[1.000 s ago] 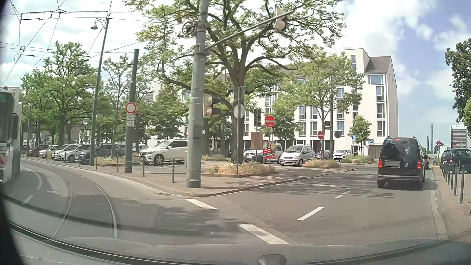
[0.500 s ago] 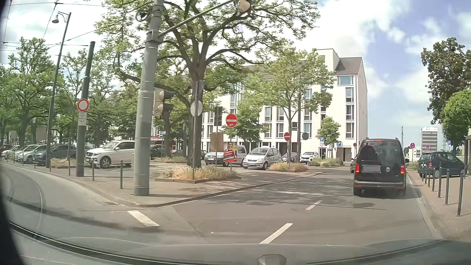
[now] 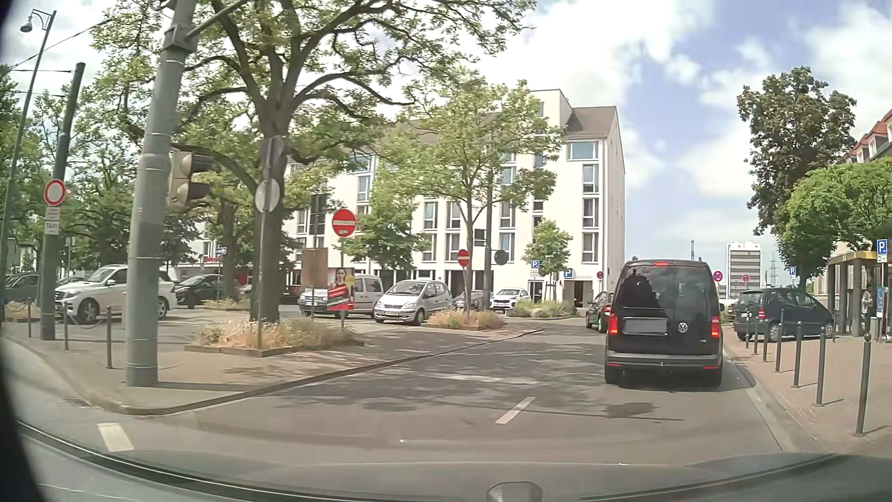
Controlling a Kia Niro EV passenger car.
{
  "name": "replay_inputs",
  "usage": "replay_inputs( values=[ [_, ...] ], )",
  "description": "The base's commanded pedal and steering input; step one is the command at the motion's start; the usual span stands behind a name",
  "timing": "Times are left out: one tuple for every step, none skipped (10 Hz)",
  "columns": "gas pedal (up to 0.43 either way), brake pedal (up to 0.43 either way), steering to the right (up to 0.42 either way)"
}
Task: Follow the waypoints while adhering to traffic rules and regulations
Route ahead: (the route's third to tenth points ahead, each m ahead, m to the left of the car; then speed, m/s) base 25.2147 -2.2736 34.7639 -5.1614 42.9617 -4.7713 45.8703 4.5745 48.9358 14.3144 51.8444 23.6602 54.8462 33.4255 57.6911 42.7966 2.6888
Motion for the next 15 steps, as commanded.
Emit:
replay_inputs(
  values=[
    [0.000,0.189,0.436],
    [0.000,0.213,0.443],
    [0.000,0.238,0.449],
    [0.000,0.256,0.450],
    [0.000,0.268,0.449],
    [0.000,0.268,0.449],
    [0.000,0.274,0.449],
    [0.000,0.280,0.449],
    [0.000,0.280,0.446],
    [0.000,0.287,0.440],
    [0.000,0.280,0.434],
    [0.000,0.280,0.427],
    [0.000,0.280,0.416],
    [0.000,0.280,0.401],
    [0.000,0.287,0.385]
  ],
)
